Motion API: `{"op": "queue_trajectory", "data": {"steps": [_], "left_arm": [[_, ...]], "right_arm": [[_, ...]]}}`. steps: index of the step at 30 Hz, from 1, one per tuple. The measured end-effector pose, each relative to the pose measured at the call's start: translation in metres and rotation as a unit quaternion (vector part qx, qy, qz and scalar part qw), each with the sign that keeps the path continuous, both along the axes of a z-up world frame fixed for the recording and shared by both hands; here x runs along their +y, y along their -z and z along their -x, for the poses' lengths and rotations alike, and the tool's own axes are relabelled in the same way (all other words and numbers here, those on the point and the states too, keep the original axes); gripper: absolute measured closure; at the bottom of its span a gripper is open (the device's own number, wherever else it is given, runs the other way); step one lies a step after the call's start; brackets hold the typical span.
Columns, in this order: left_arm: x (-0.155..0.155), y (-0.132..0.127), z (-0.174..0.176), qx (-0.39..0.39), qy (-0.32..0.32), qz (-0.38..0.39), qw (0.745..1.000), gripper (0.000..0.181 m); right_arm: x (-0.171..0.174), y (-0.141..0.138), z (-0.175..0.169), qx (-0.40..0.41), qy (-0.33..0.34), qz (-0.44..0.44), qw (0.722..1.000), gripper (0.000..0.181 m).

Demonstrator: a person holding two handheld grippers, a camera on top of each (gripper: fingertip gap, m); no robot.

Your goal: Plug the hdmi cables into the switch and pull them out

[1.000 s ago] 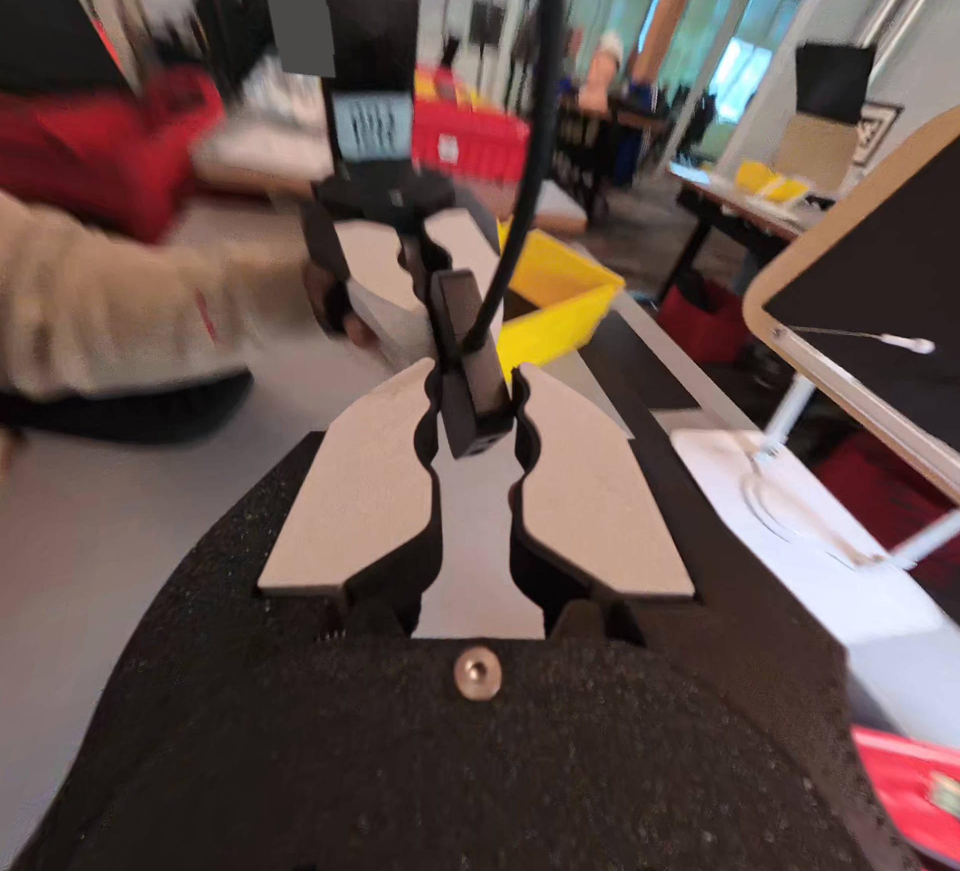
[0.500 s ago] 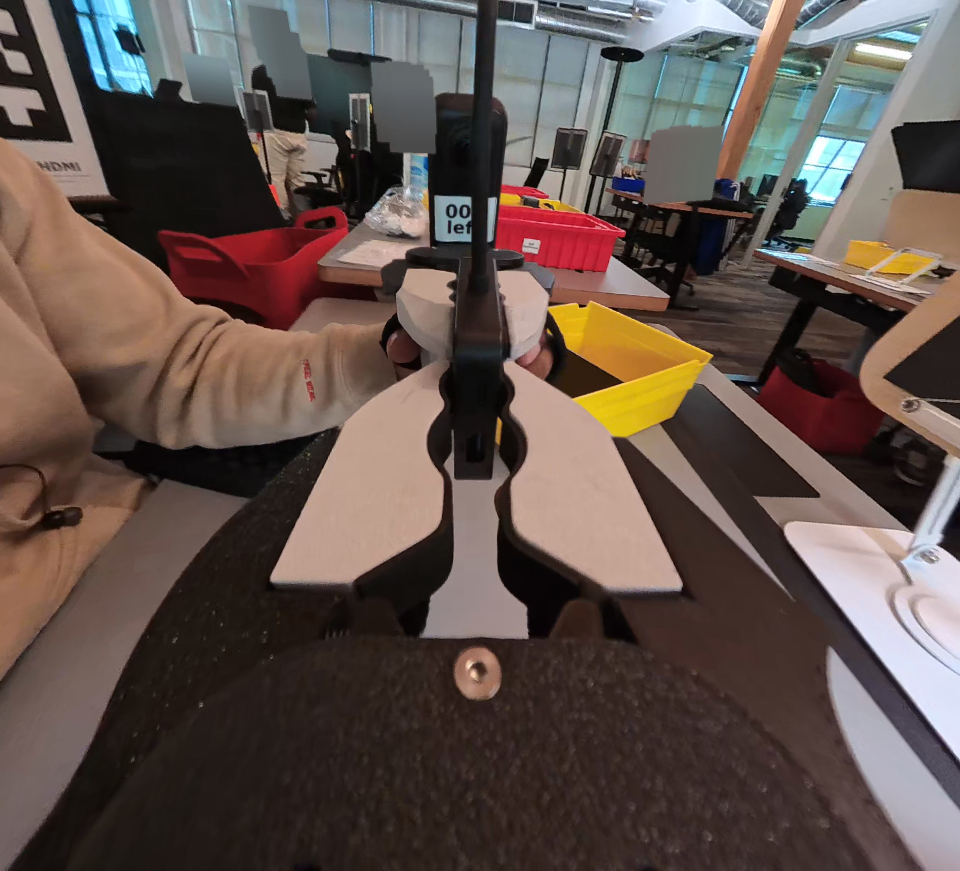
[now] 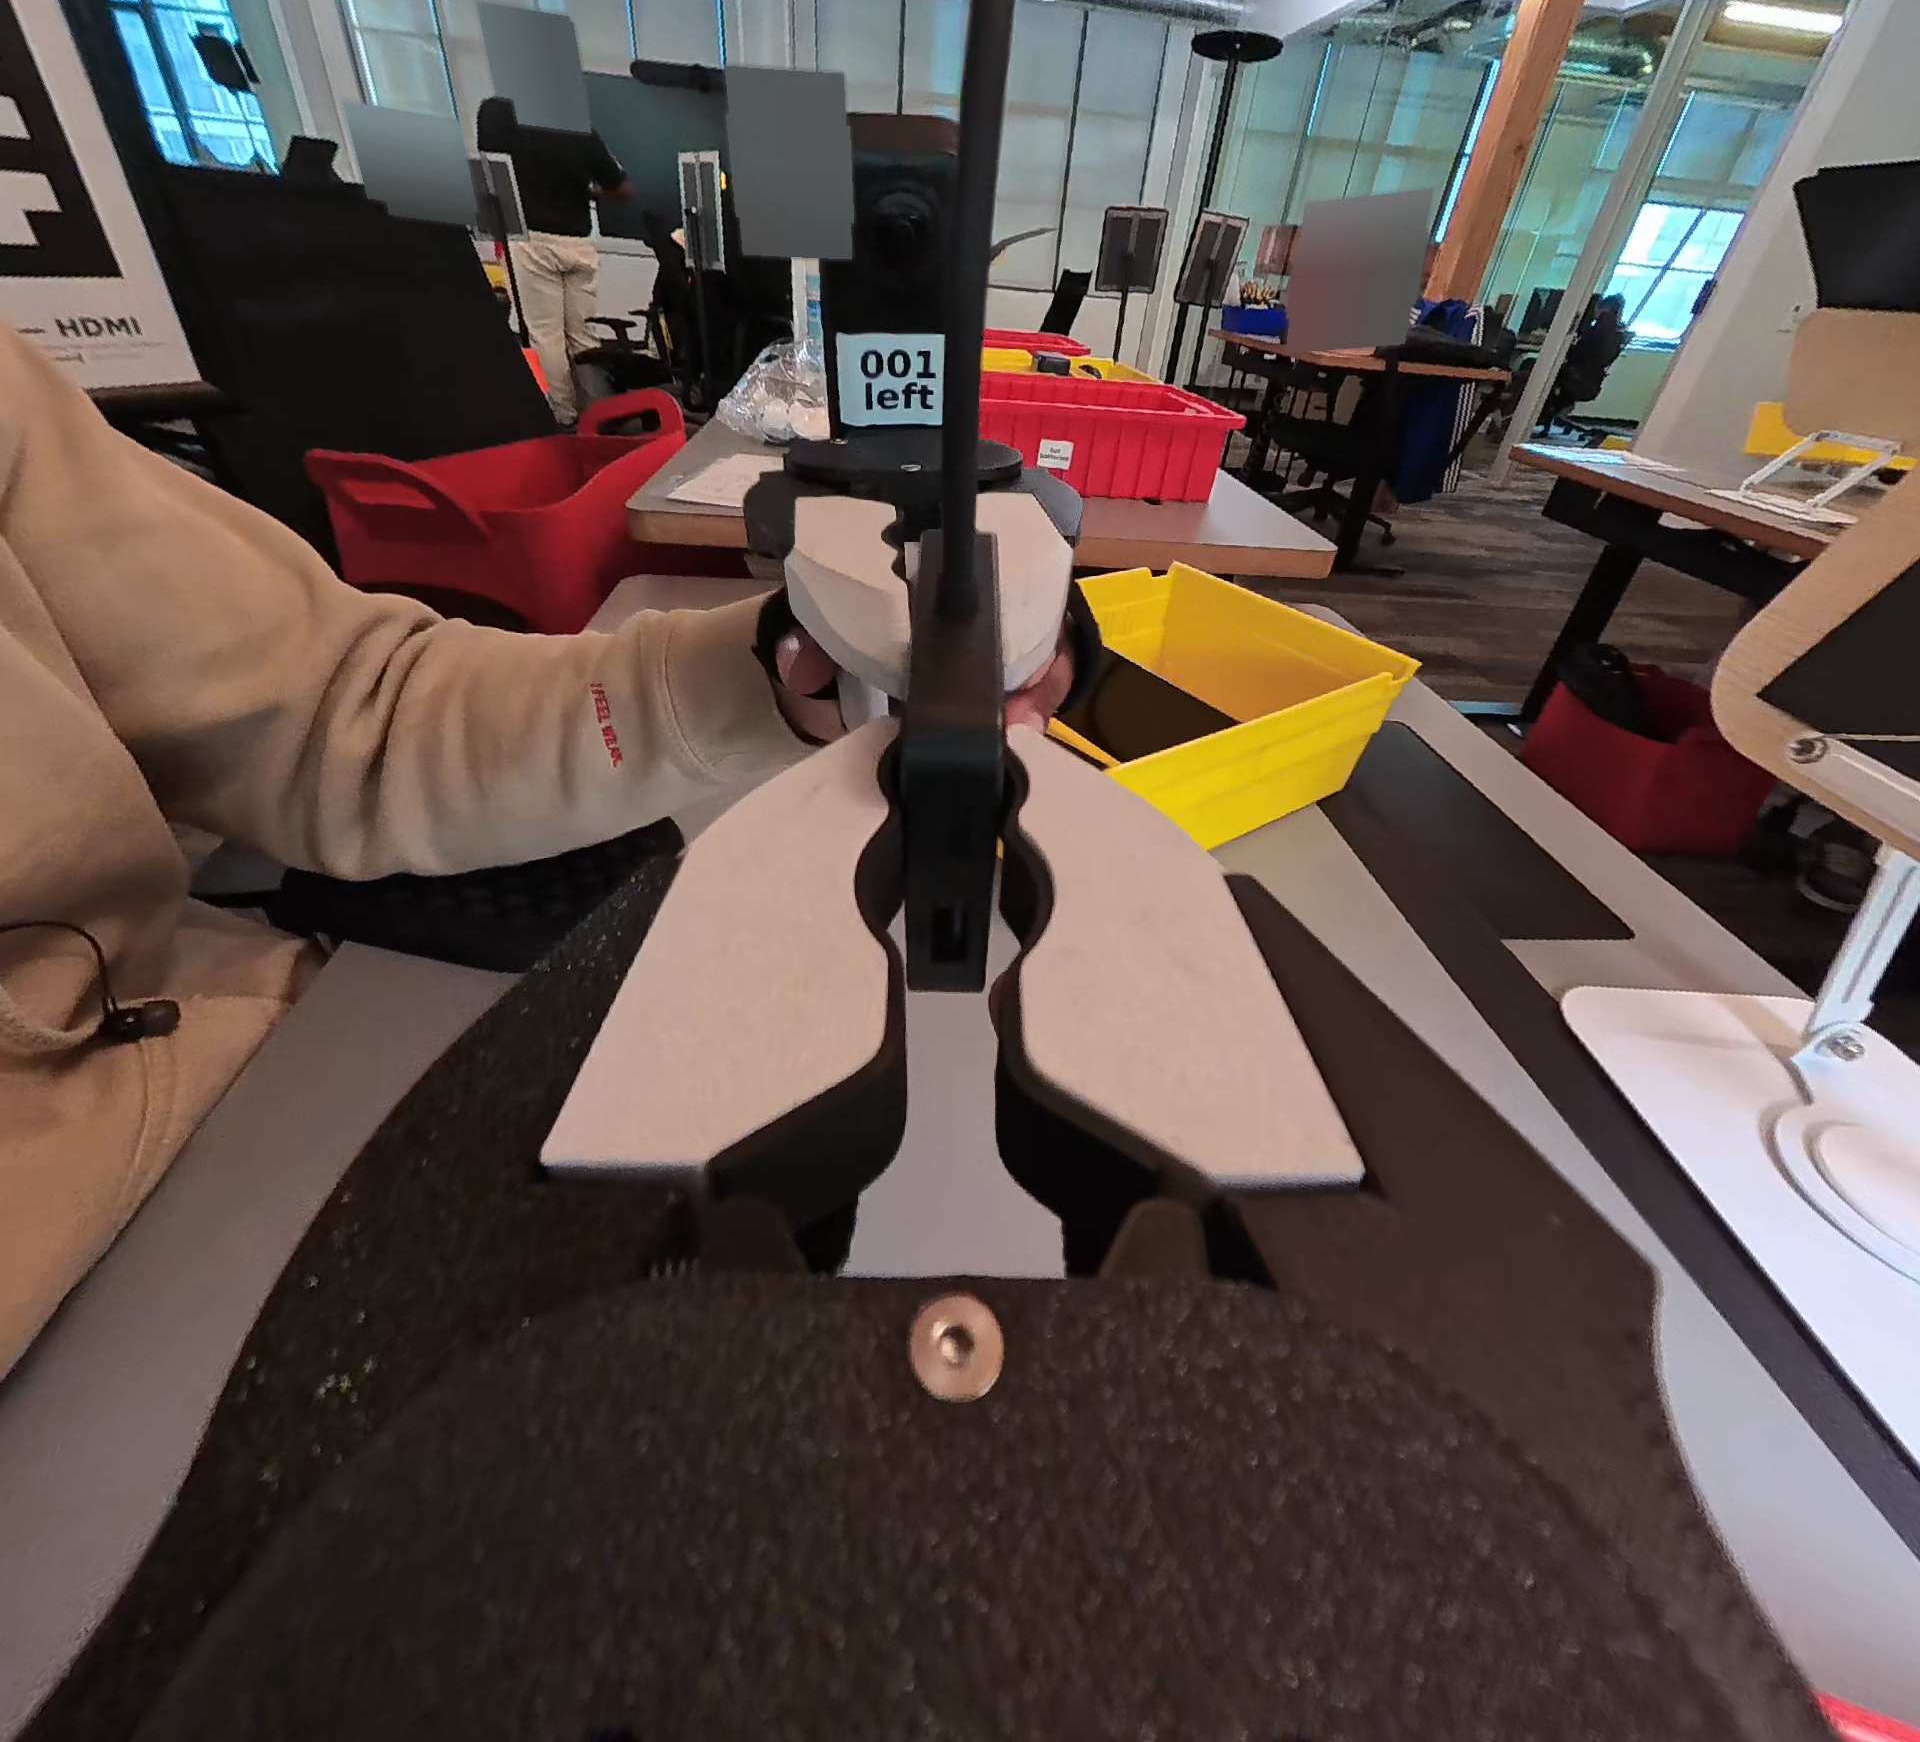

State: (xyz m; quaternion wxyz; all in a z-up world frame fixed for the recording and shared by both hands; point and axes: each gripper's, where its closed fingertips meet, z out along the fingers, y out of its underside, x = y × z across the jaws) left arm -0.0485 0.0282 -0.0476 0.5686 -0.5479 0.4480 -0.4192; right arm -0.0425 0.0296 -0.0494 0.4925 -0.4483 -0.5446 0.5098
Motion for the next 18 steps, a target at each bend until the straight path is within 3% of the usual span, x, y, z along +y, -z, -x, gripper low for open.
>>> {"op": "queue_trajectory", "data": {"steps": [4,6,12,15,18], "left_arm": [[0.006,0.004,0.002,0.013,-0.016,0.008,1.000,0.166],[0.012,0.001,0.012,0.017,-0.041,0.006,0.999,0.156],[0.041,-0.026,0.108,0.010,-0.175,0.033,0.984,0.150],[0.055,-0.004,0.165,0.116,-0.237,0.100,0.959,0.149],[0.048,0.042,0.209,0.243,-0.244,0.208,0.915,0.149]], "right_arm": [[0.005,0.001,-0.001,-0.005,0.013,-0.008,1.000,0.168],[0.010,-0.002,-0.004,0.007,0.017,0.005,1.000,0.168],[0.041,-0.011,-0.033,0.032,0.070,0.021,0.997,0.168],[0.055,-0.013,-0.047,0.035,0.100,0.020,0.994,0.168],[0.061,-0.017,-0.054,0.045,0.108,0.026,0.993,0.168]]}}
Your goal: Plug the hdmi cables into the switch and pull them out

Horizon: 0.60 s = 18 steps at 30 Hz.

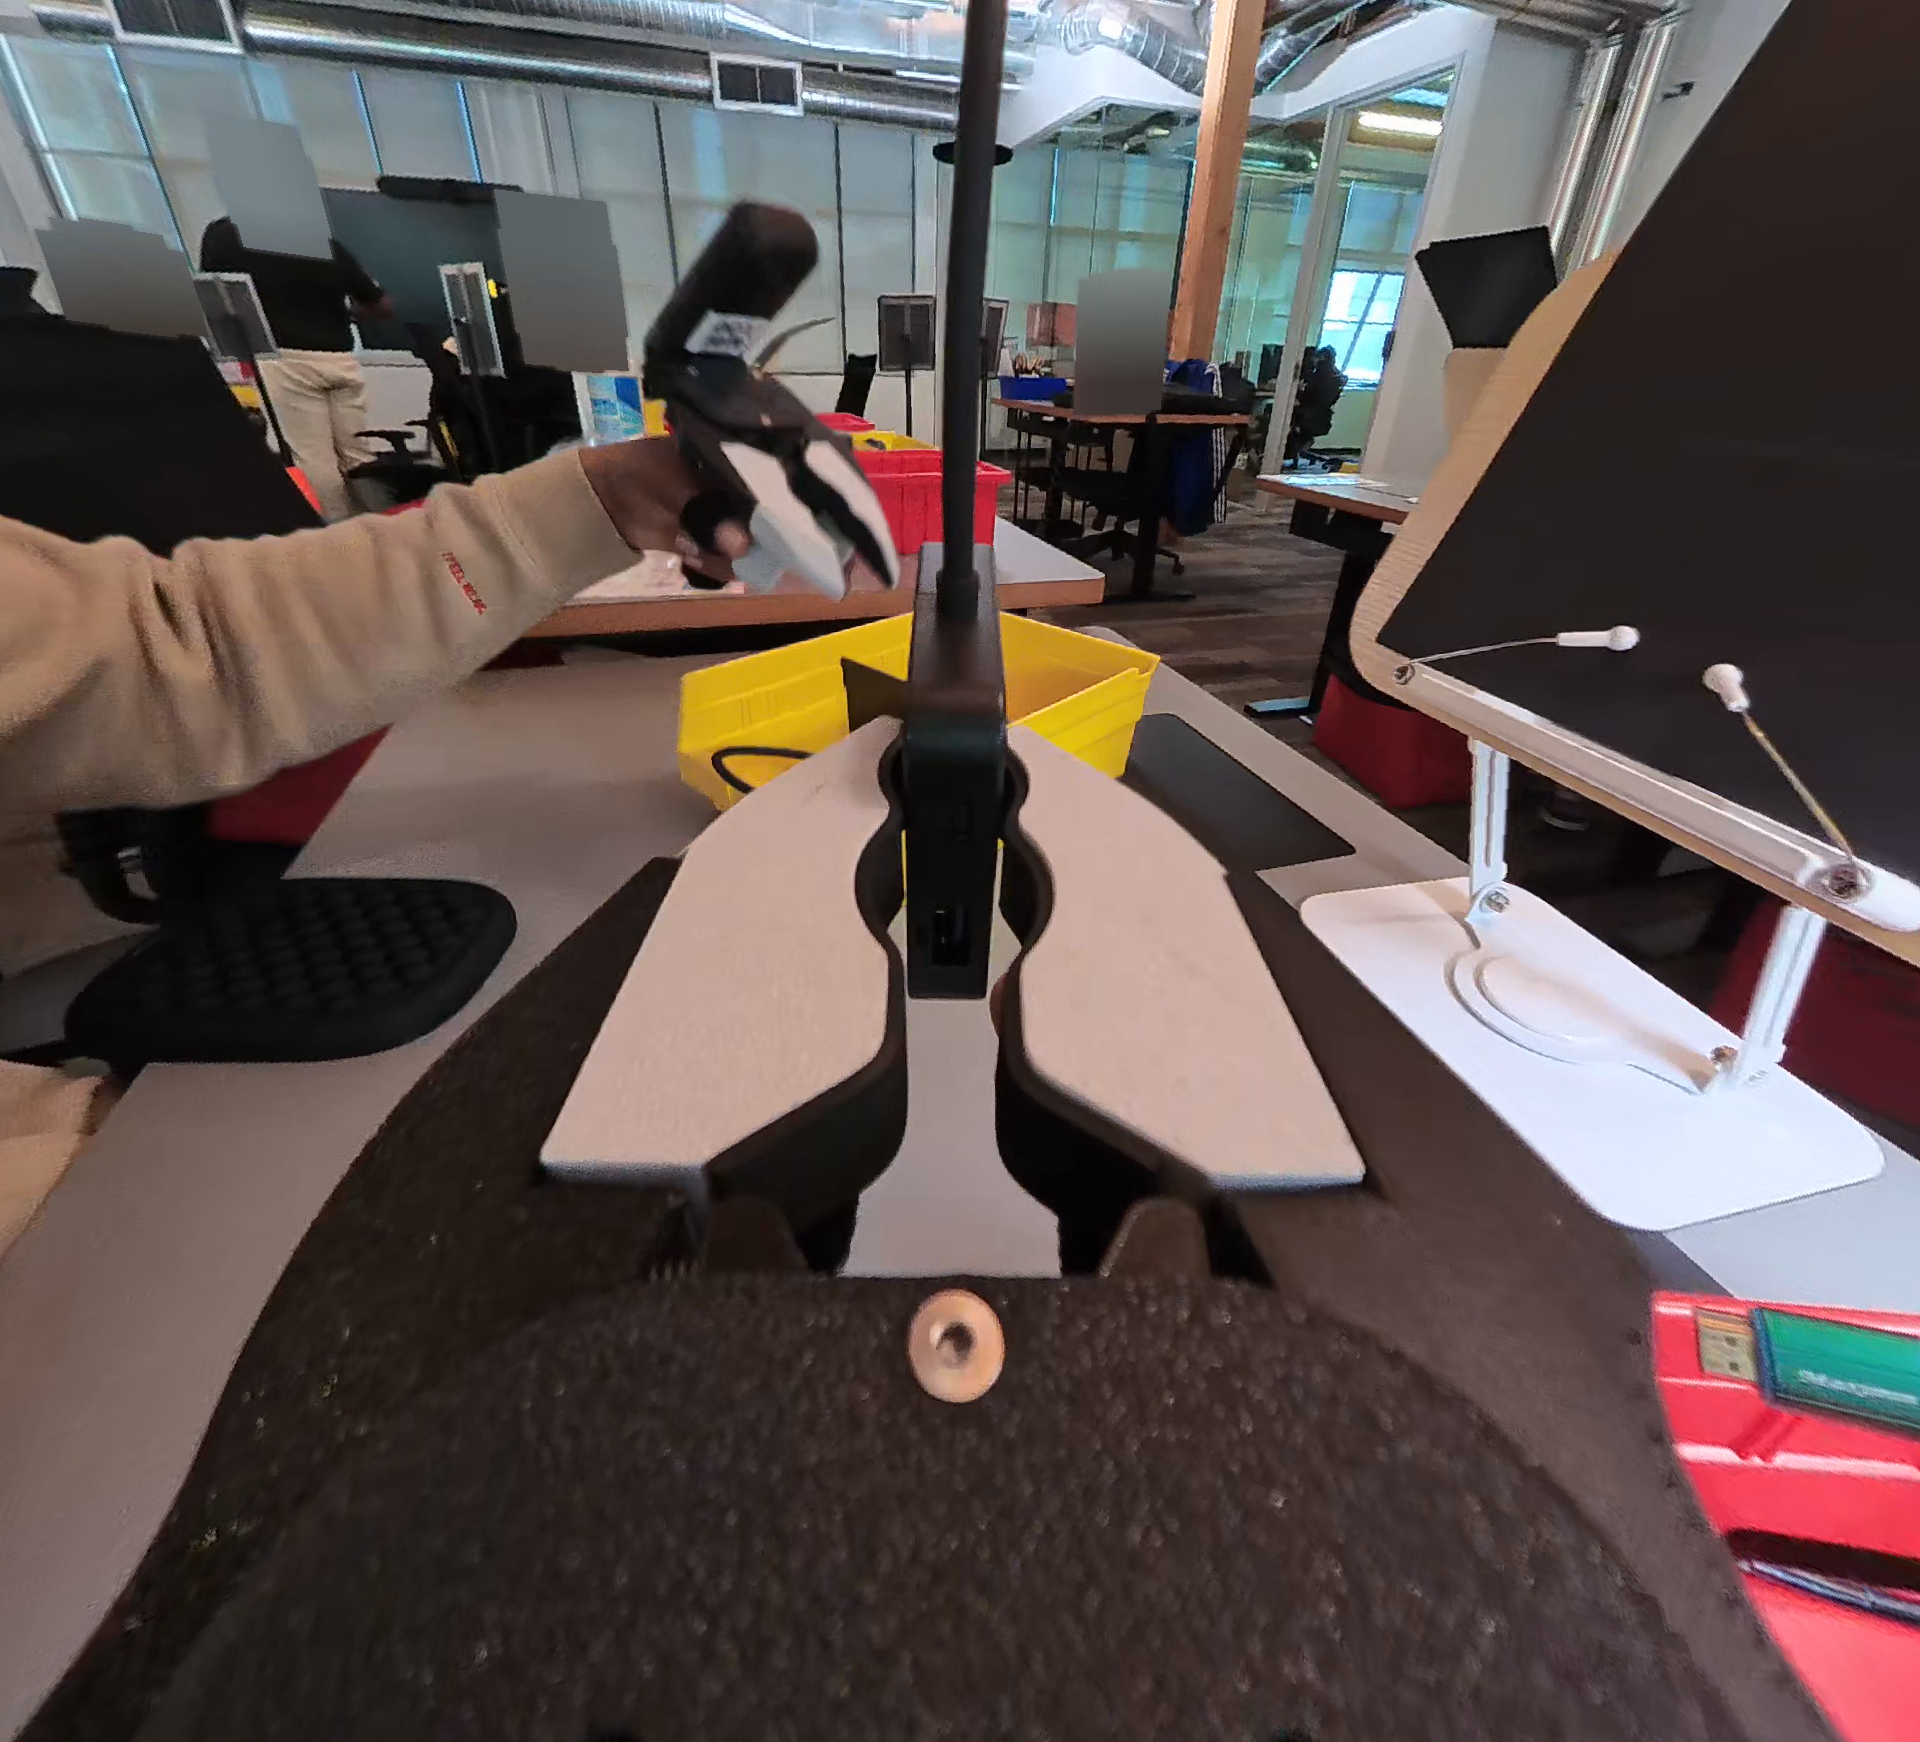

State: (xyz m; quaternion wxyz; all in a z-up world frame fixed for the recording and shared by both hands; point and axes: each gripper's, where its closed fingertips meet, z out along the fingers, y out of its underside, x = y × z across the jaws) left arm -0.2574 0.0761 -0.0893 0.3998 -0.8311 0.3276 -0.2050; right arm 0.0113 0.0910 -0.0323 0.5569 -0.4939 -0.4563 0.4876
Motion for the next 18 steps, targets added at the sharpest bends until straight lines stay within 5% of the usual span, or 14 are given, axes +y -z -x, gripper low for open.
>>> {"op": "queue_trajectory", "data": {"steps": [4,10,11,14,18], "left_arm": [[-0.039,0.076,0.020,0.121,0.017,0.123,0.985,0.143],[-0.051,0.140,0.019,0.225,-0.002,0.083,0.971,0.155],[-0.049,0.137,0.021,0.246,-0.007,0.059,0.967,0.172],[-0.042,0.111,0.031,0.308,-0.024,0.002,0.951,0.172],[-0.036,0.038,0.040,0.313,-0.066,-0.082,0.944,0.174]], "right_arm": [[0.000,-0.002,0.000,0.004,-0.001,0.003,1.000,0.168],[-0.003,-0.002,0.003,0.009,-0.006,0.008,1.000,0.168],[-0.002,-0.001,0.004,0.007,-0.006,0.010,1.000,0.168],[0.000,0.001,0.002,0.002,0.001,0.011,1.000,0.168],[0.005,-0.003,-0.005,0.014,0.007,0.016,1.000,0.168]]}}
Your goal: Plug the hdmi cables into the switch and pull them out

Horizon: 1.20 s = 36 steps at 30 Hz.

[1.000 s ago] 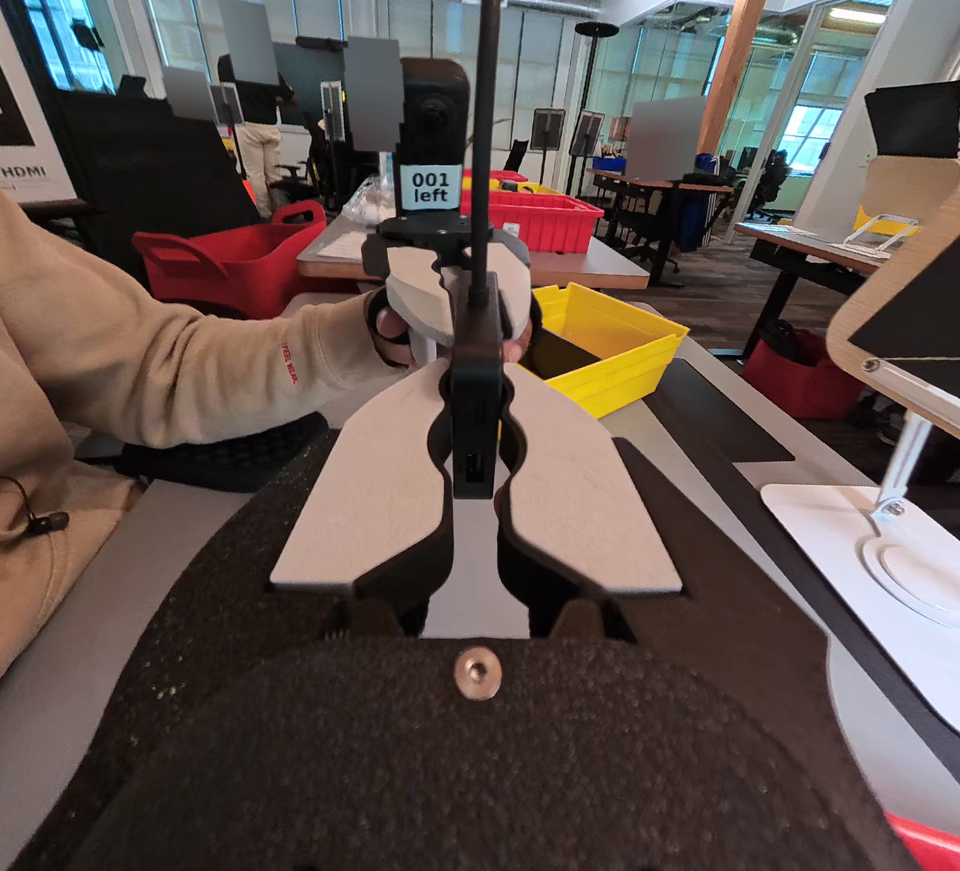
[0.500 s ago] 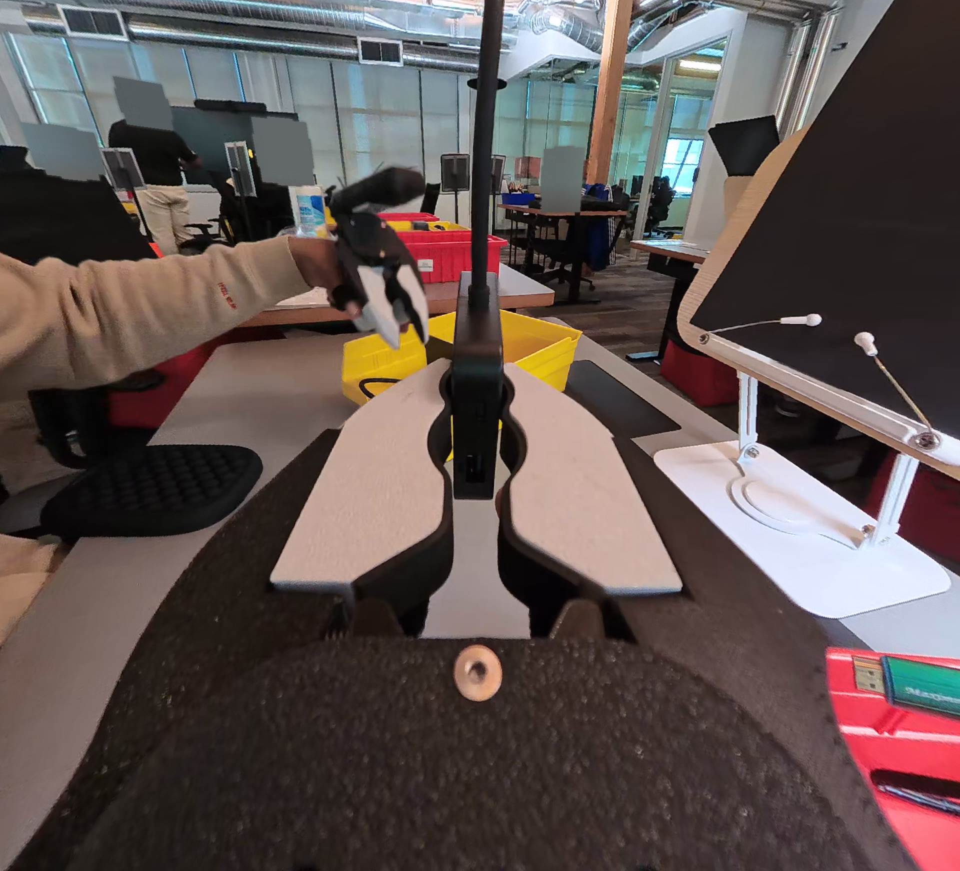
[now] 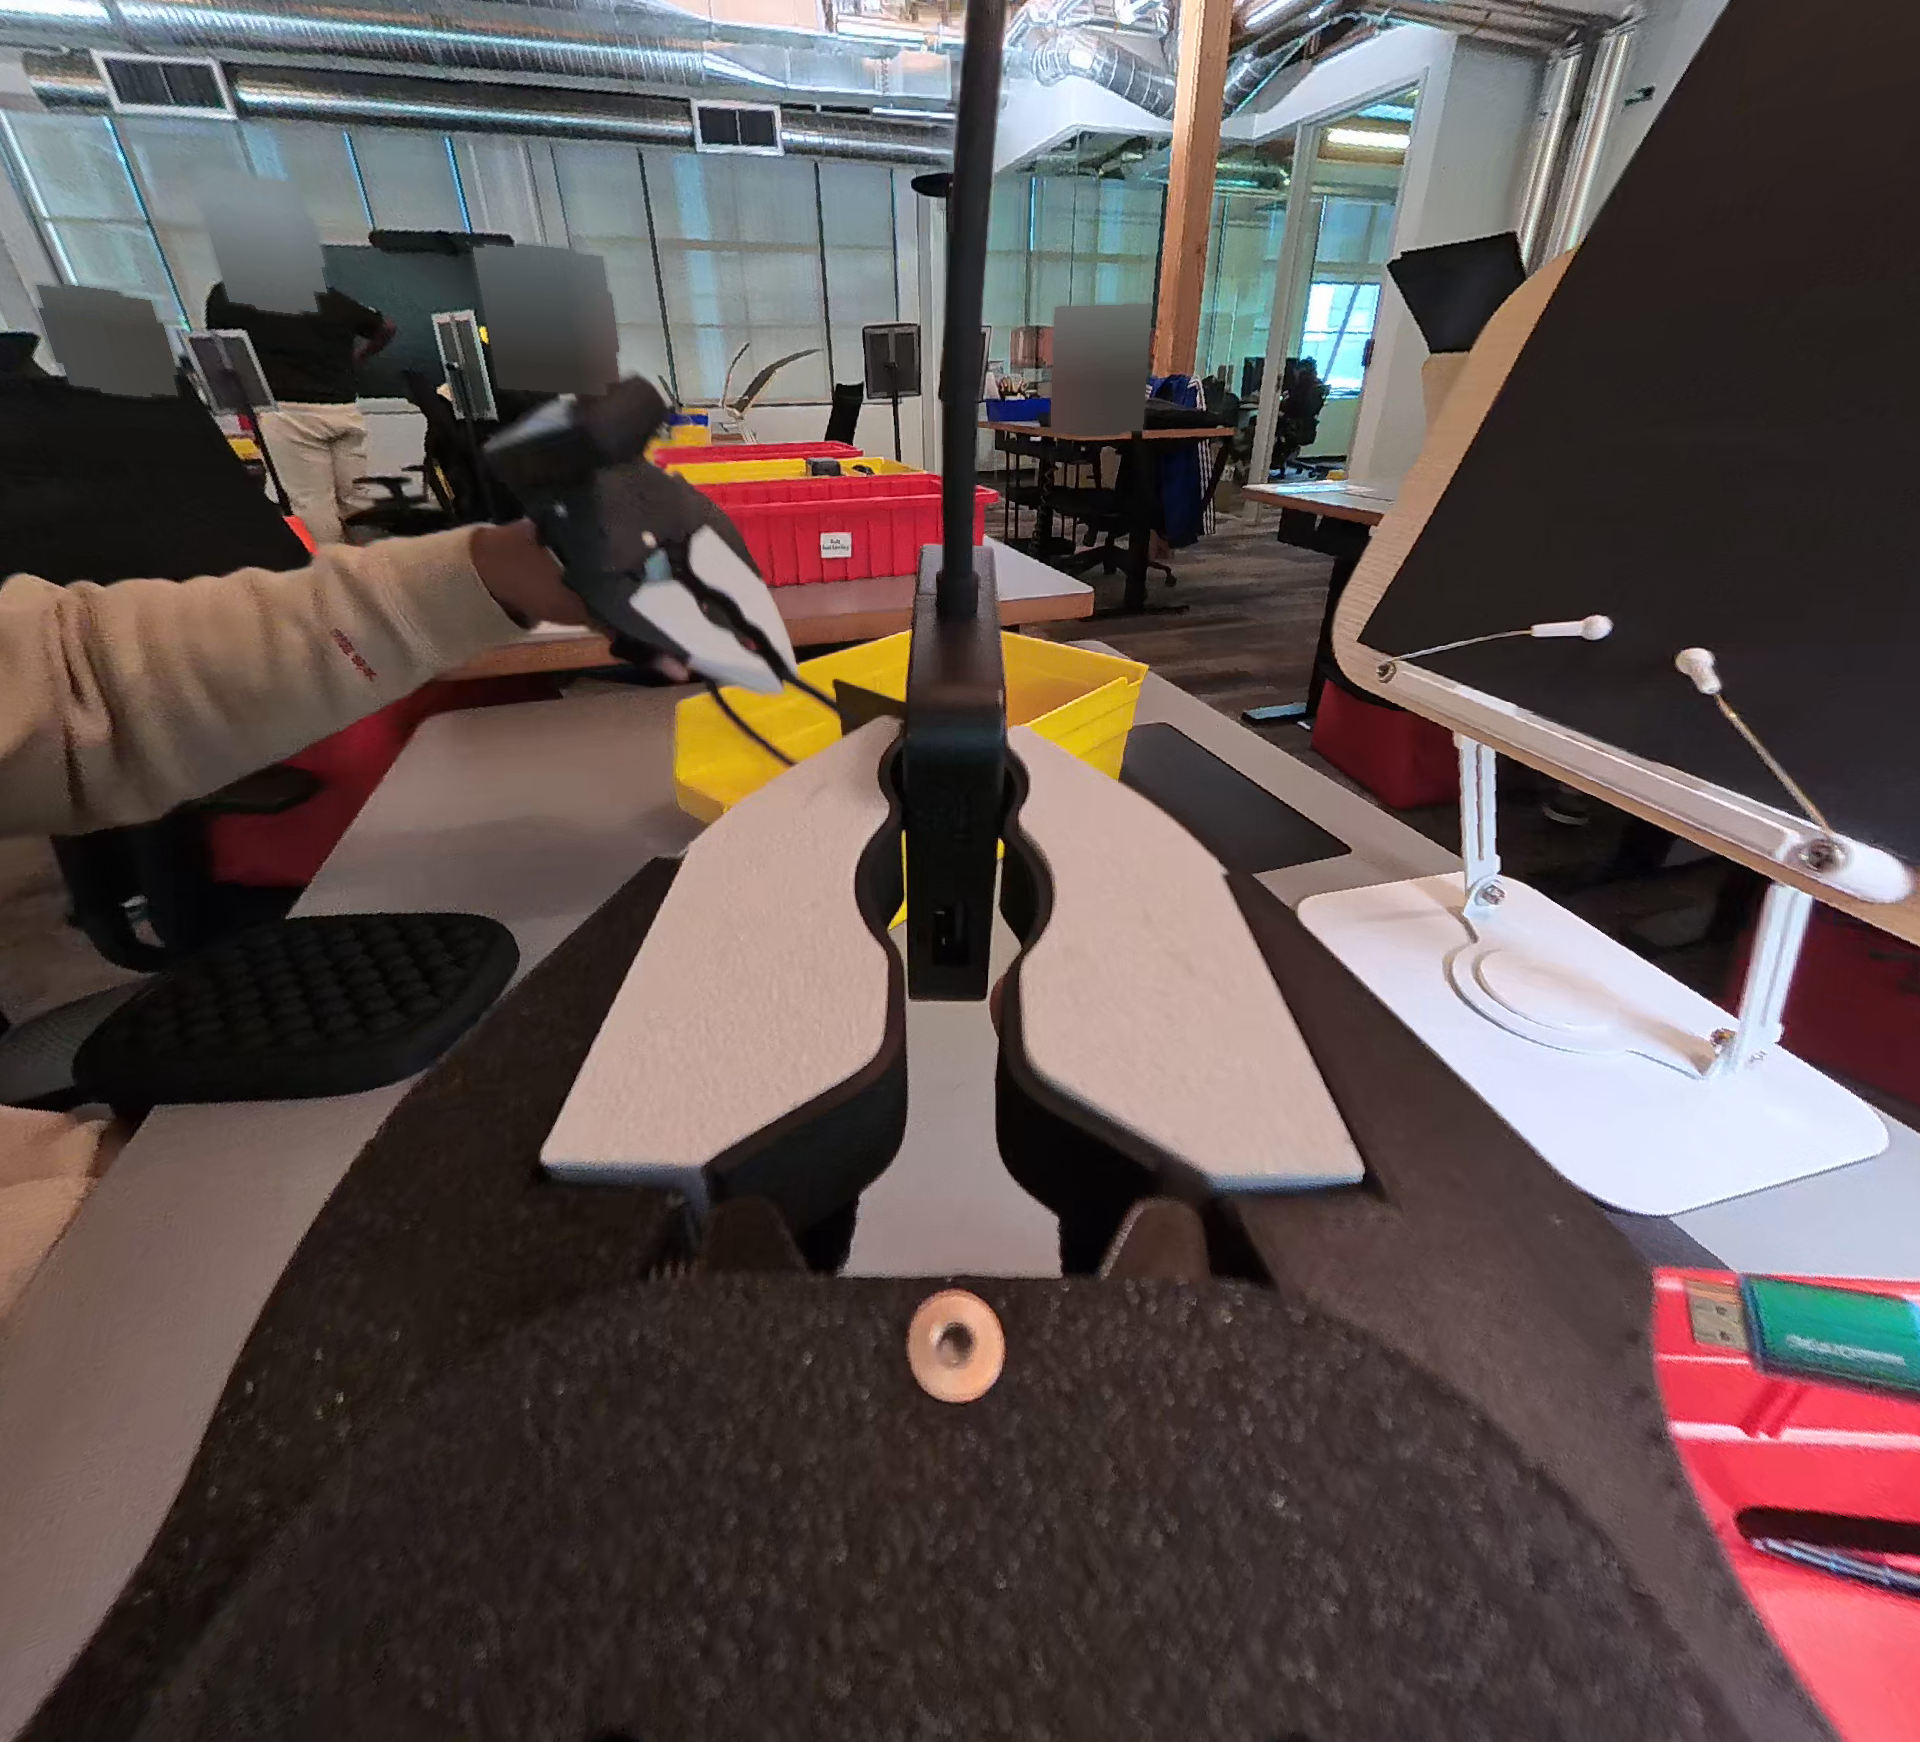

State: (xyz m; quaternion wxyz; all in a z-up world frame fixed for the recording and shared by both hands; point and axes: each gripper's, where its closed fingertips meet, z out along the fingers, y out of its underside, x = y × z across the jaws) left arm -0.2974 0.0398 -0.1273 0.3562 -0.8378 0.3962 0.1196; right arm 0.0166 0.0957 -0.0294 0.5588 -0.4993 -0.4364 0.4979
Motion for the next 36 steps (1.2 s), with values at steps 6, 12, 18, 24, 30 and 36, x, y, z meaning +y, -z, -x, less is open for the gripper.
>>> {"op": "queue_trajectory", "data": {"steps": [6,12,18,24,30,36], "left_arm": [[-0.039,-0.113,-0.044,-0.122,0.053,-0.096,0.986,0.174],[-0.087,-0.127,-0.118,-0.442,0.156,0.009,0.883,0.174],[-0.074,-0.003,-0.150,-0.561,0.099,0.183,0.801,0.174],[-0.038,0.069,-0.145,-0.501,0.042,0.170,0.848,0.174],[-0.021,0.063,-0.140,-0.315,0.044,0.044,0.947,0.160],[-0.099,0.099,-0.222,-0.333,0.131,0.273,0.893,0.146]], "right_arm": [[-0.001,-0.013,-0.012,0.029,-0.003,0.006,1.000,0.168],[-0.003,-0.019,-0.014,0.055,-0.016,0.022,0.998,0.168],[-0.002,-0.012,-0.011,0.041,-0.018,0.028,0.999,0.168],[0.002,-0.011,-0.015,0.045,-0.014,0.031,0.998,0.168],[0.000,-0.010,-0.018,0.060,-0.036,0.032,0.997,0.168],[-0.004,-0.002,-0.019,0.066,-0.073,0.043,0.994,0.168]]}}
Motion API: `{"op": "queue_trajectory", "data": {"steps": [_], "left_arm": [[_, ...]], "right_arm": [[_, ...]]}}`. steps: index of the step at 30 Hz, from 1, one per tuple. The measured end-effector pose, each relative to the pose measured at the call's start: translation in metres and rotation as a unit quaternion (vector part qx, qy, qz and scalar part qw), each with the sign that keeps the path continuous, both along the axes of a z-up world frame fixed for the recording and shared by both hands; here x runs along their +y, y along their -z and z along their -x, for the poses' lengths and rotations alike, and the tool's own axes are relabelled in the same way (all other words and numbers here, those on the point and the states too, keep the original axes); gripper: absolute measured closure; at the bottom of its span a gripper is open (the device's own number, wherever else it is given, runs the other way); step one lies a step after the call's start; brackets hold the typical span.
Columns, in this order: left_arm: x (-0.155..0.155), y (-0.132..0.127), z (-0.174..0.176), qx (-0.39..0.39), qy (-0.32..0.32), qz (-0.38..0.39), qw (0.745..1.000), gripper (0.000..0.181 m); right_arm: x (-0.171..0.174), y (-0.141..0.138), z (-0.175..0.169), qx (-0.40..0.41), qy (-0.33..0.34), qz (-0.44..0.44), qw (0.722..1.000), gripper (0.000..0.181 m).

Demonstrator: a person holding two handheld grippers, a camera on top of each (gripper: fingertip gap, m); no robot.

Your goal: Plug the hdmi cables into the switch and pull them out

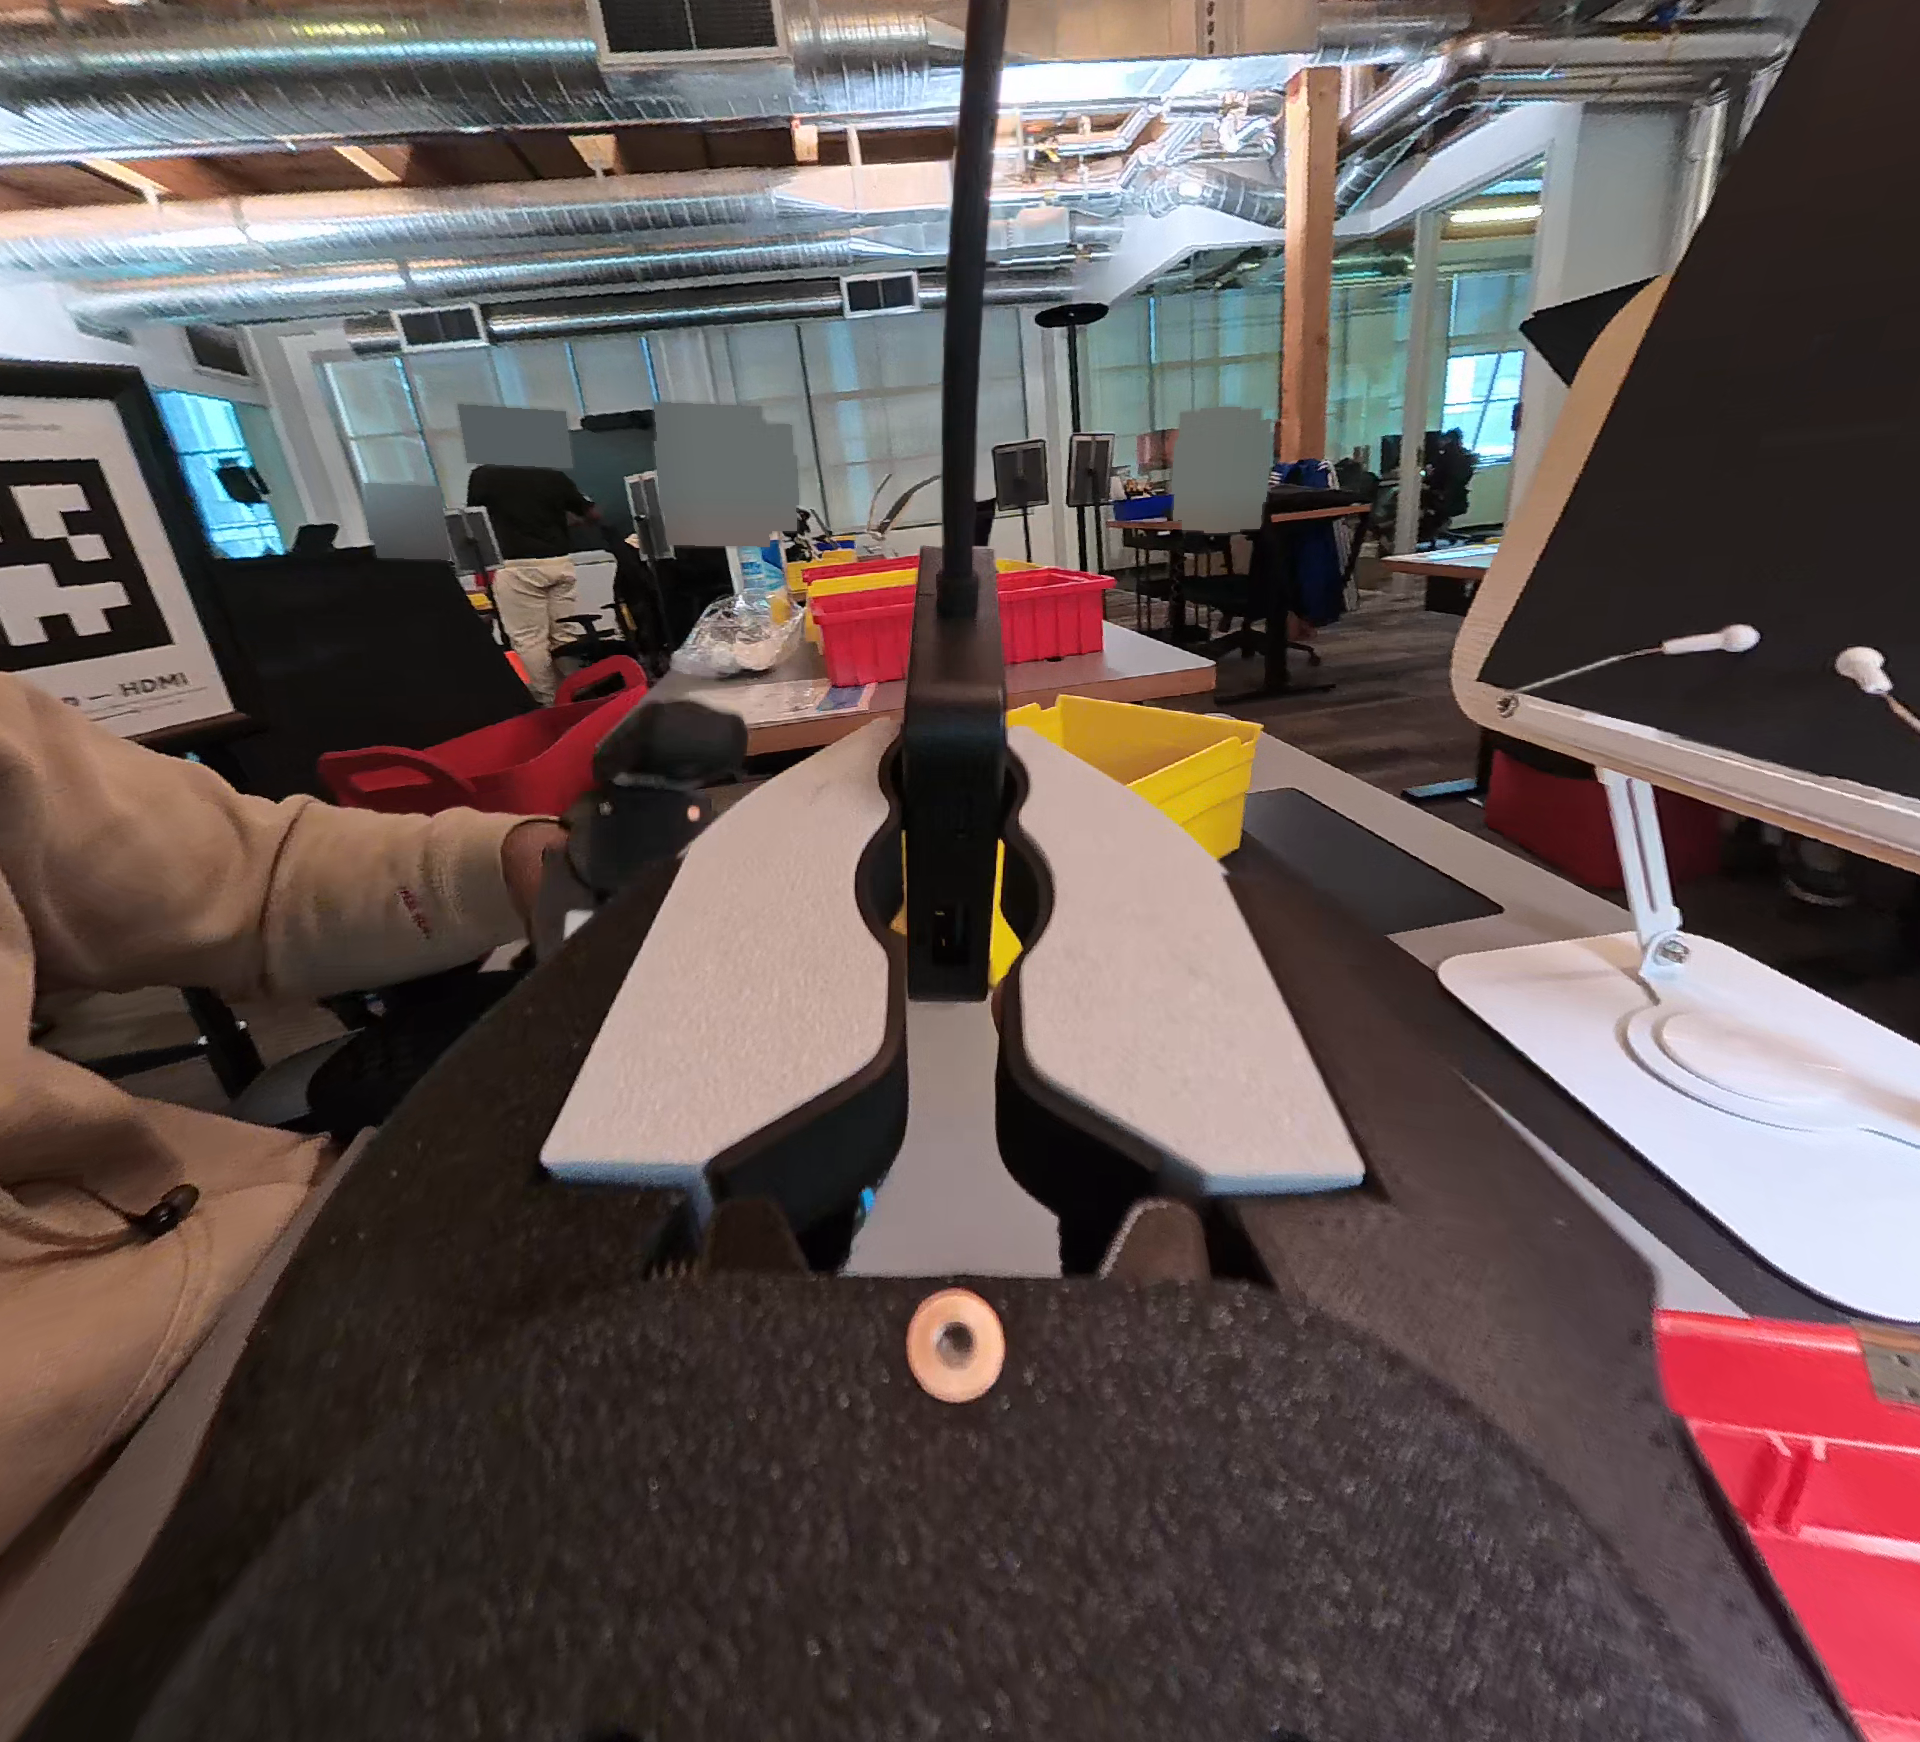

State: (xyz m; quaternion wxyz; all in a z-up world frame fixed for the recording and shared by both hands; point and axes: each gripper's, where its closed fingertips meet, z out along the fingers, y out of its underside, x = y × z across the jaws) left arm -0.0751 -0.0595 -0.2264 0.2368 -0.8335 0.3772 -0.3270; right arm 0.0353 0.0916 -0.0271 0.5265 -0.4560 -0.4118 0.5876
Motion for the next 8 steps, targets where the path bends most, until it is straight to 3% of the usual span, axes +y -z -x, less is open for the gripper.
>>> {"op": "queue_trajectory", "data": {"steps": [4,8], "left_arm": [[-0.025,0.028,-0.023,-0.003,0.012,0.059,0.998,0.145],[-0.026,0.043,-0.025,0.019,-0.012,0.052,0.998,0.147]], "right_arm": [[-0.009,0.000,-0.002,0.011,-0.034,-0.003,0.999,0.168],[-0.028,-0.003,-0.006,0.035,-0.107,-0.001,0.994,0.168]]}}
